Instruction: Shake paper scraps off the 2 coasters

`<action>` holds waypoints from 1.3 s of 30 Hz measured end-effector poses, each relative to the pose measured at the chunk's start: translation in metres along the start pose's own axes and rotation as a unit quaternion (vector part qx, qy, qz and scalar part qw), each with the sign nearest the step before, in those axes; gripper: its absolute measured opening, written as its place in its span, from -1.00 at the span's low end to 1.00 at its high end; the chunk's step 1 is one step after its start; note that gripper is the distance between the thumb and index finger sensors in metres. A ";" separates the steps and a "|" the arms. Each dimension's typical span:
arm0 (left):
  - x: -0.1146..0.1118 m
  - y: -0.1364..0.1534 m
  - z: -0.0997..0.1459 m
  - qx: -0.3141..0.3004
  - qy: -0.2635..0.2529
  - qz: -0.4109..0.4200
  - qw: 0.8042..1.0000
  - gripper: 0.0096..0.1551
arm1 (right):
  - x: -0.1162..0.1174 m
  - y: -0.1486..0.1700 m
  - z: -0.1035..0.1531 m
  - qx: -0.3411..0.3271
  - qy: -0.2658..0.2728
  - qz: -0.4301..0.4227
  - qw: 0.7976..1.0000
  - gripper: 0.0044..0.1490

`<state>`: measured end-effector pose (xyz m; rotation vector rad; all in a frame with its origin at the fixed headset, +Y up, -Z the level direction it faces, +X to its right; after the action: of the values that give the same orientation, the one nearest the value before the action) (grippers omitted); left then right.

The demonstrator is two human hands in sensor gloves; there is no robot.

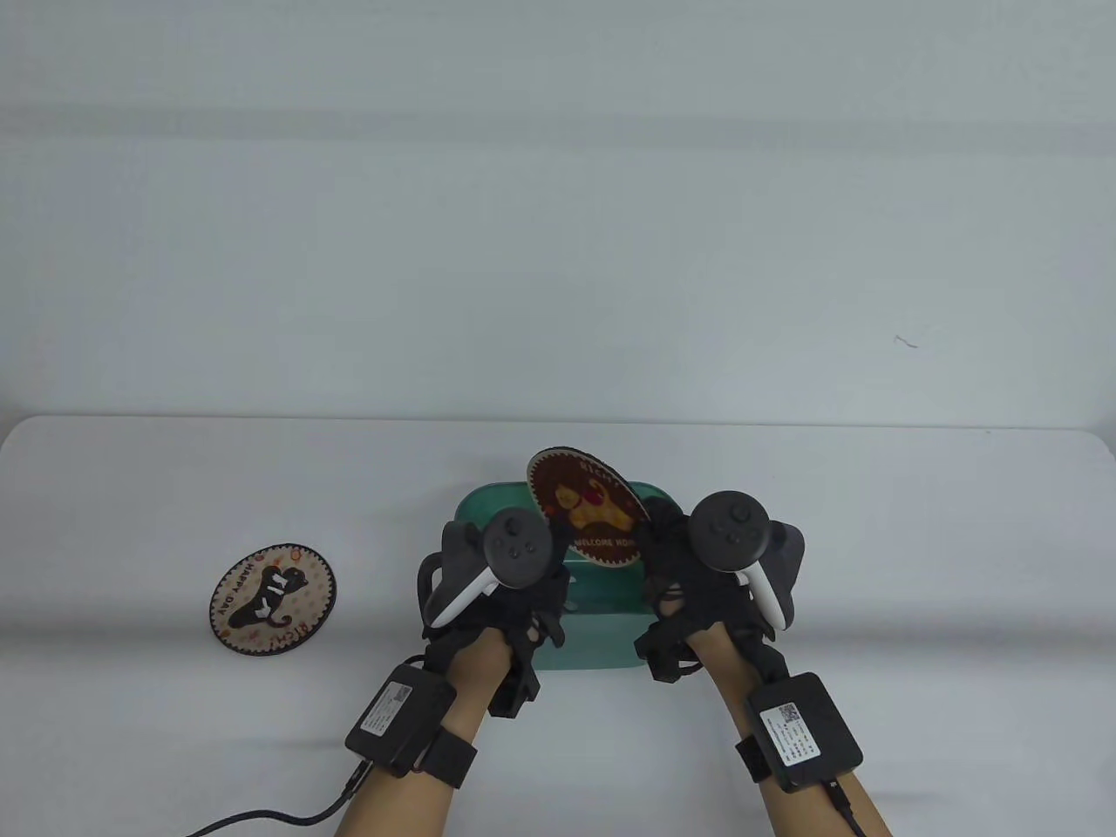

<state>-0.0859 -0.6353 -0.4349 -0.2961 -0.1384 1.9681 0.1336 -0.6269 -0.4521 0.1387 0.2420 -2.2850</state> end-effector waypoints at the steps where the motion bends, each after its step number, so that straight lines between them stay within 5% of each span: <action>1: 0.001 0.001 0.003 -0.005 -0.006 0.002 1.000 -0.35 | -0.001 0.001 0.001 0.000 0.002 -0.001 1.000 -0.48; 8: 0.011 0.022 0.041 -0.038 -0.070 0.023 0.997 -0.37 | -0.004 0.019 0.013 0.012 0.025 -0.044 0.999 -0.48; 15: 0.007 0.069 0.090 -0.021 -0.161 0.089 0.983 -0.36 | -0.042 0.048 0.024 0.058 0.094 -0.183 0.977 -0.47; 24: -0.026 0.105 0.106 0.021 -0.134 0.165 0.977 -0.32 | -0.079 0.124 0.032 0.182 0.151 -0.287 0.928 -0.43; 30: -0.035 0.097 0.103 0.015 -0.101 0.162 0.982 -0.32 | -0.069 0.156 0.018 0.251 0.128 -0.288 0.915 -0.39; 39: -0.038 0.105 0.099 0.037 -0.088 0.156 0.983 -0.32 | -0.017 0.192 -0.006 0.325 0.089 -0.245 0.909 -0.39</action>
<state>-0.1913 -0.7089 -0.3583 -0.0978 -0.1397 2.3041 0.2891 -0.7380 -0.4797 0.6987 -0.4595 -2.7735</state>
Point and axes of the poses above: the tracker on the back of each hand, its own y axis roughly to the little-finger side, its own z axis roughly from the fingertips to the wrist, x = y × z, the point moved 2 cm from there along -z, roughly from the wrist to the fingertips, and after that the axes turned 4 degrees about y, right-handed, at the moved point
